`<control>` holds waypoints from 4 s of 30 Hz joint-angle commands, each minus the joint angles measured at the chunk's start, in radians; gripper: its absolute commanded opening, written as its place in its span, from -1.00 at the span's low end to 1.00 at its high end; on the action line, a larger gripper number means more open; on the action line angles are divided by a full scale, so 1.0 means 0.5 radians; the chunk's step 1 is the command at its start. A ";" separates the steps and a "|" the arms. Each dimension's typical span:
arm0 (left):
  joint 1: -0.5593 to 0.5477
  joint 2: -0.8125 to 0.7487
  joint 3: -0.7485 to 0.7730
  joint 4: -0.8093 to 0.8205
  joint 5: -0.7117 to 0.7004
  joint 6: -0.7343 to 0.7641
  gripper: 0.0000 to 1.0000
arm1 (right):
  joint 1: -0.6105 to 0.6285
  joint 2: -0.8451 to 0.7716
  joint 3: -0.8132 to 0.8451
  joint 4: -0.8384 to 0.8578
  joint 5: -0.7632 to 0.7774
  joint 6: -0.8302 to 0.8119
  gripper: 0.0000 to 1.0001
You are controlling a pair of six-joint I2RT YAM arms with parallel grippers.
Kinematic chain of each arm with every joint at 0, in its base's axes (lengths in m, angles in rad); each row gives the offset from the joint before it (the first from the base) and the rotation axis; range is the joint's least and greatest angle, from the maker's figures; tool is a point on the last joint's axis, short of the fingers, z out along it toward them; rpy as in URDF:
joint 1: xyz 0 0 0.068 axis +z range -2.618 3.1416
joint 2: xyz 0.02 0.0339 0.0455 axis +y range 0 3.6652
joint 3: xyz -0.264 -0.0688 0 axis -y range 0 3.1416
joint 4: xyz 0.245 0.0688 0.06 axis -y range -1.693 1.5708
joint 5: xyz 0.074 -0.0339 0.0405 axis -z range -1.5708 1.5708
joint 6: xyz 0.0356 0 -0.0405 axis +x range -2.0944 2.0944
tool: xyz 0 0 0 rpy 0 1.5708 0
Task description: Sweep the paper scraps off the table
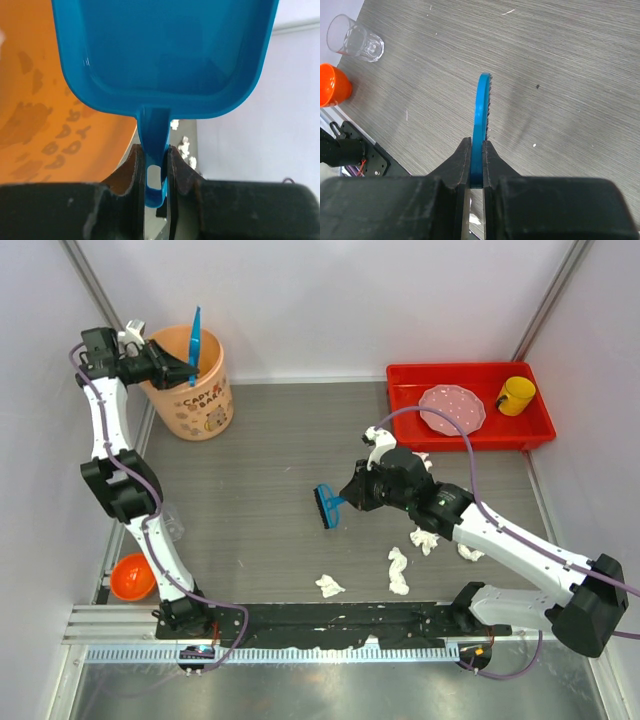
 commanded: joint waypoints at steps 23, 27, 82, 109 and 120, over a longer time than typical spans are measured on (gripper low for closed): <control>-0.289 -1.088 -0.510 -0.650 -0.849 1.304 -1.00 | 0.679 0.091 0.224 -0.123 -0.850 -0.493 -0.98; -0.332 -1.211 -0.768 -0.794 -0.944 1.506 -1.00 | 0.759 0.180 0.224 -0.357 -0.948 -0.558 -0.98; -1.792 -1.490 -2.603 -0.052 -2.196 2.062 -1.00 | -0.511 0.533 -0.159 0.327 0.924 -2.871 -0.98; -1.958 -1.420 -2.686 0.120 -1.904 2.240 -1.00 | 0.118 0.012 0.460 -0.817 0.978 -1.458 -0.98; -1.961 -0.969 -2.251 0.289 -1.978 2.356 -1.00 | -0.134 0.196 0.501 -1.365 1.326 0.049 -0.98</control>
